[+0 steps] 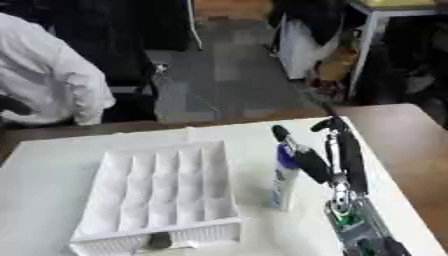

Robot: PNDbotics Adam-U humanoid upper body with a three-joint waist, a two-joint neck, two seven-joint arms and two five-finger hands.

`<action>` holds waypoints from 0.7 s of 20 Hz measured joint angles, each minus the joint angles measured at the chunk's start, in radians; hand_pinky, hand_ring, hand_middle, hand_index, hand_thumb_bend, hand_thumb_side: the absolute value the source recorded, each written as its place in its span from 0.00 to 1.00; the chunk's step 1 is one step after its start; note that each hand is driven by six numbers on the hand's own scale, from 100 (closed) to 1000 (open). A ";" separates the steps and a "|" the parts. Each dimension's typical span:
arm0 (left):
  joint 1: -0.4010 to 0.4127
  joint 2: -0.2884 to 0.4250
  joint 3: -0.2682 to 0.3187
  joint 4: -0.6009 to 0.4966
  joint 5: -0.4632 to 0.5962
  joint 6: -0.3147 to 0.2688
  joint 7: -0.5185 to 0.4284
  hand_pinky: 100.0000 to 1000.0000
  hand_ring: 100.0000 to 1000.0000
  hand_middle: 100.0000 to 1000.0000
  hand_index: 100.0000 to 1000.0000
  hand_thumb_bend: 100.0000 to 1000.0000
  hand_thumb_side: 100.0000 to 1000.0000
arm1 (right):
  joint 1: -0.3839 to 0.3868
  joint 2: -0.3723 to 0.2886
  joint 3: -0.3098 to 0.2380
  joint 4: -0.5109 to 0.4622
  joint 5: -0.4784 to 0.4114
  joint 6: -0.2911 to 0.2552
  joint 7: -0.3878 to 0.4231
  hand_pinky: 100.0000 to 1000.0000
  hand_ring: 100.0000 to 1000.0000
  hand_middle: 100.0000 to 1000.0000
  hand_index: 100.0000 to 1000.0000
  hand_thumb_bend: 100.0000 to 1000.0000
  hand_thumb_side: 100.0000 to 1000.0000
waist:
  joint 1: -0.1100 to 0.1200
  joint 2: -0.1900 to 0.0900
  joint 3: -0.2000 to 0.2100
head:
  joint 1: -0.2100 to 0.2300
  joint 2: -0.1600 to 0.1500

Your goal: Pick up objects on the table and place them in the box.

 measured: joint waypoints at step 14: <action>0.000 0.000 -0.005 0.000 0.000 0.000 -0.004 0.54 0.23 0.57 0.65 0.39 0.86 | -0.034 0.023 0.012 0.071 0.038 -0.012 0.010 0.71 0.94 0.57 1.00 0.82 0.85 | 0.001 -0.002 0.000 | -0.050 -0.001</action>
